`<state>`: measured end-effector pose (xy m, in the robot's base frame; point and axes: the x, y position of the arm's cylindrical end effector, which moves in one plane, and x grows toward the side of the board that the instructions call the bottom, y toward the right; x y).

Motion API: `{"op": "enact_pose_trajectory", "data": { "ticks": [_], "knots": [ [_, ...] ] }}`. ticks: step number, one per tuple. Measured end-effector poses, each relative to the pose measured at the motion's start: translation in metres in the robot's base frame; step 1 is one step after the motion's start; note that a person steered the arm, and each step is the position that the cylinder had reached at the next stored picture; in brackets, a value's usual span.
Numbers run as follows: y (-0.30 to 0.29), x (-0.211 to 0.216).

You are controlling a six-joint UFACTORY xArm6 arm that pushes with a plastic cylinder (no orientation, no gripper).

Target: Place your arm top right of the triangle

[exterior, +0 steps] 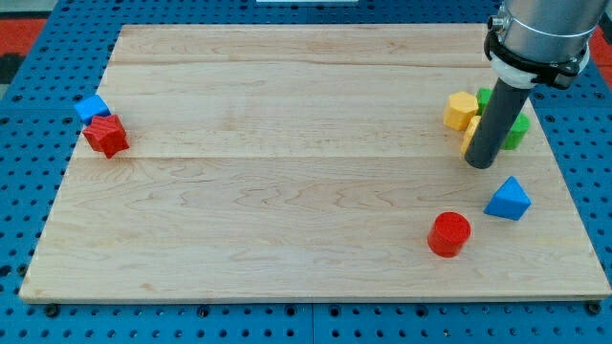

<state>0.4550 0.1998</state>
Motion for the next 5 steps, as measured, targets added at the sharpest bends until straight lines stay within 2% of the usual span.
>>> {"op": "enact_pose_trajectory", "data": {
  "ticks": [2, 3, 5],
  "knots": [
    [-0.003, -0.018],
    [-0.001, -0.010],
    [0.065, 0.021]
  ]
}}
